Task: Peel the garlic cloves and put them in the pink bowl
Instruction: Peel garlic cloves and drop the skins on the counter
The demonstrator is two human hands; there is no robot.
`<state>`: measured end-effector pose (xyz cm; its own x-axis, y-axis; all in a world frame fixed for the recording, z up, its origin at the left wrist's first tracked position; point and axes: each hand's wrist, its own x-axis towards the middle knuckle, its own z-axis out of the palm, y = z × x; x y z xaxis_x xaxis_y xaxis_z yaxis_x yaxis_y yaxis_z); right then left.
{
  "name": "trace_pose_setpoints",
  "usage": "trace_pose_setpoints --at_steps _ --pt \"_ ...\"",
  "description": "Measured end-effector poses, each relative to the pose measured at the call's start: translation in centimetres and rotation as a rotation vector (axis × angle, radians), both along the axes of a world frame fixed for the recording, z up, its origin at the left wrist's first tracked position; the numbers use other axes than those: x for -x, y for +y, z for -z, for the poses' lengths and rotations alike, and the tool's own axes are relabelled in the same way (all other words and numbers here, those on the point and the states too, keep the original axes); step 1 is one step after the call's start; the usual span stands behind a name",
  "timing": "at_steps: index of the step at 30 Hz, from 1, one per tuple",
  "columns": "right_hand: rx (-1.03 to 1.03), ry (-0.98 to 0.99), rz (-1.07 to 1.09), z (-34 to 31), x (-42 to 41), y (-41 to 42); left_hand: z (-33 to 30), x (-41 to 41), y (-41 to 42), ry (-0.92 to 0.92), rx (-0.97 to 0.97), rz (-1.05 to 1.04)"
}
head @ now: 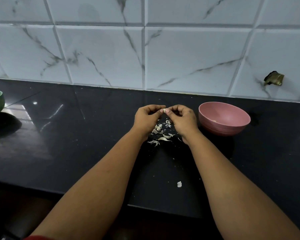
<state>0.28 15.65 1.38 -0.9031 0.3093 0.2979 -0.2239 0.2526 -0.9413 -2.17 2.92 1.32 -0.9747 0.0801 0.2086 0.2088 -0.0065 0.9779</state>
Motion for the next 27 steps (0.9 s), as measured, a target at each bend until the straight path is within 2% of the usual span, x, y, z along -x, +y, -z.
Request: trace_pose_setpoints --at_steps 4,8,12,19,23,27 --pt "0.176 -0.027 -0.033 -0.3 -0.2 0.0 -0.1 0.0 0.1 -0.042 -0.031 0.000" --pt "0.244 -0.043 -0.012 -0.4 -0.1 0.0 -0.2 -0.2 -0.3 -0.043 0.014 -0.050" --pt "0.210 -0.031 0.012 -0.3 0.0 0.0 -0.2 -0.3 -0.3 -0.023 0.018 -0.040" --pt "0.162 0.000 -0.052 -0.2 -0.4 0.0 0.0 0.0 0.1 -0.092 -0.132 0.018" --pt "0.418 -0.055 -0.255 -0.9 -0.5 0.5 -0.4 -0.2 -0.1 -0.123 -0.286 0.175" --pt "0.579 -0.132 -0.336 -1.0 -0.5 1.2 -0.8 -0.6 -0.2 -0.105 -0.285 0.241"
